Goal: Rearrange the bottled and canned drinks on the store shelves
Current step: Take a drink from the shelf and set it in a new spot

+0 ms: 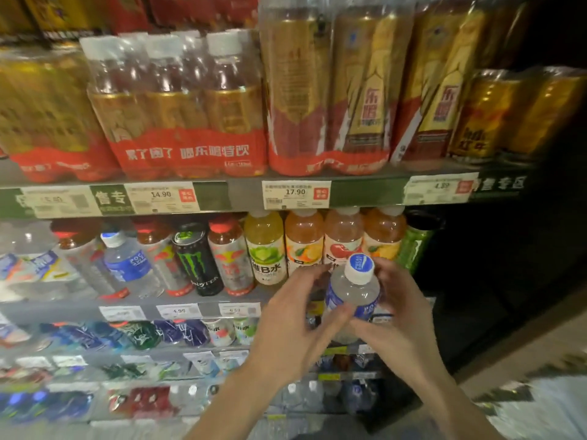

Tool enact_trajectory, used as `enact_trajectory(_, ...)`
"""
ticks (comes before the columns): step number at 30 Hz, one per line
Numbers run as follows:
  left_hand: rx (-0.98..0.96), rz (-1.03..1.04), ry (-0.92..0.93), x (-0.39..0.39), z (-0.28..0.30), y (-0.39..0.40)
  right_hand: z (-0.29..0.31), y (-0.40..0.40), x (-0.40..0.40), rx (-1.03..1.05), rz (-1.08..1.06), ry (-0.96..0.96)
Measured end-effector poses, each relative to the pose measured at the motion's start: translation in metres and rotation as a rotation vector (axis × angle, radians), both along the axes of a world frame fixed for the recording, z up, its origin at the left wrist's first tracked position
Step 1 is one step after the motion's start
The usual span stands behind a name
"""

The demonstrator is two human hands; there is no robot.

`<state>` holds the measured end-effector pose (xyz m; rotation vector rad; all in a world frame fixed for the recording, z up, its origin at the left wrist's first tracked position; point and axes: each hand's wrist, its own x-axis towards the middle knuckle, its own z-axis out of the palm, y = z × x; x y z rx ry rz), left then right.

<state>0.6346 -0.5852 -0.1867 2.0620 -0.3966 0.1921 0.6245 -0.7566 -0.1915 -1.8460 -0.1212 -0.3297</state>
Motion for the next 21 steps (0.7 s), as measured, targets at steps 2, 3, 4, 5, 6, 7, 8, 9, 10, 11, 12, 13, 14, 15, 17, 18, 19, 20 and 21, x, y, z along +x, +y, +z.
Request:
enact_trajectory(2,0.044,0.007,0.028,0.000,0.002,-0.008,-0.002,-0.012,-0.005,0.063,-0.125,-0.041)
enact_trajectory(3,0.057,0.012,0.045,0.000,0.002,-0.012,-0.004,-0.019,-0.006,0.094,-0.197,-0.066)
enact_trajectory(4,0.070,0.015,0.056,0.002,0.001,-0.015,-0.007,-0.026,-0.007,0.120,-0.270,-0.096)
enact_trajectory(5,0.085,0.016,0.062,0.003,0.001,-0.019,-0.009,-0.034,-0.007,0.146,-0.340,-0.129)
enact_trajectory(6,0.098,0.014,0.064,0.004,0.000,-0.024,-0.010,-0.042,-0.006,0.177,-0.402,-0.162)
enact_trajectory(7,0.110,0.009,0.062,0.005,0.001,-0.028,-0.011,-0.049,-0.006,0.198,-0.452,-0.196)
enact_trajectory(8,0.123,0.003,0.058,0.006,0.001,-0.032,-0.011,-0.056,-0.005,0.201,-0.499,-0.225)
enact_trajectory(9,0.138,-0.004,0.055,0.007,0.001,-0.036,-0.011,-0.063,-0.003,0.190,-0.539,-0.254)
enact_trajectory(10,0.151,-0.013,0.056,0.008,0.002,-0.039,-0.010,-0.069,-0.001,0.178,-0.568,-0.279)
enact_trajectory(11,0.159,-0.021,0.058,0.010,0.002,-0.043,-0.011,-0.076,0.002,0.176,-0.592,-0.298)
enact_trajectory(12,0.163,-0.027,0.061,0.011,0.002,-0.047,-0.011,-0.082,0.005,0.186,-0.608,-0.304)
enact_trajectory(13,0.166,-0.030,0.062,0.012,0.001,-0.050,-0.013,-0.087,0.009,0.174,-0.627,-0.297)
enact_trajectory(14,0.169,-0.034,0.063,0.013,0.001,-0.053,-0.015,-0.092,0.014,0.132,-0.649,-0.295)
enact_trajectory(15,0.173,-0.039,0.064,0.013,0.001,-0.056,-0.019,-0.096,0.018,0.056,-0.672,-0.299)
enact_trajectory(17,0.179,-0.049,0.058,0.014,0.001,-0.061,-0.030,-0.100,0.026,-0.065,-0.721,-0.294)
enact_trajectory(18,0.183,-0.051,0.055,0.015,0.000,-0.062,-0.035,-0.100,0.029,-0.092,-0.729,-0.281)
enact_trajectory(19,0.186,-0.050,0.052,0.016,-0.001,-0.063,-0.040,-0.100,0.032,-0.098,-0.723,-0.269)
enact_trajectory(20,0.190,-0.050,0.048,0.017,-0.002,-0.064,-0.044,-0.100,0.035,-0.090,-0.712,-0.263)
enact_trajectory(21,0.194,-0.050,0.042,0.017,-0.003,-0.064,-0.048,-0.100,0.038,-0.073,-0.705,-0.259)
